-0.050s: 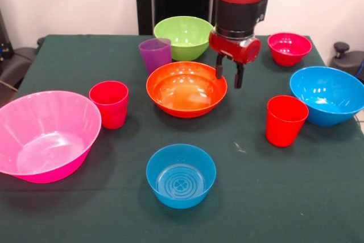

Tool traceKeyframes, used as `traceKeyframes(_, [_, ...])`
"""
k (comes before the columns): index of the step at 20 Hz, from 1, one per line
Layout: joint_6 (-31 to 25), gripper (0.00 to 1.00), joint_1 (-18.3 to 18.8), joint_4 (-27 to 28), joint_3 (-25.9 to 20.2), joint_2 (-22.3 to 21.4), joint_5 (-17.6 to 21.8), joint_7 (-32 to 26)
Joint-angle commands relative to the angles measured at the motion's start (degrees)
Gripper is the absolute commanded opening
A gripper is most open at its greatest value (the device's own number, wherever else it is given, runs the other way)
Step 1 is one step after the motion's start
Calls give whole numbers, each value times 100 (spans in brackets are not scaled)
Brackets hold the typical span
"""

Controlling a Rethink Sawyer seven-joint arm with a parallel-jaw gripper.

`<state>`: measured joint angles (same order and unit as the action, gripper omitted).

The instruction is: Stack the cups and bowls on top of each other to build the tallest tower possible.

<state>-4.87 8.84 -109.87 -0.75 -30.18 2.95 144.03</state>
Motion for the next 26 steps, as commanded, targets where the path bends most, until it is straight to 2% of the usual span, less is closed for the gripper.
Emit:
traceKeyframes(1, [-64,100,-7,969,-149,519,674,-549])
traceKeyframes(3, [-274,100,-24,1108,-111,504,924,-787])
traceKeyframes(8, [-628,100,-47,1309,-133,513,1410,-954])
traceKeyframes(14, [-854,100,-19,1417,-326,560,1739,-878])
traceKeyframes(21, [-996,100,-69,1656,-494,731,1834,-697])
traceKeyframes(26, [-1158,100,-189,1828,-466,697,1827,-686])
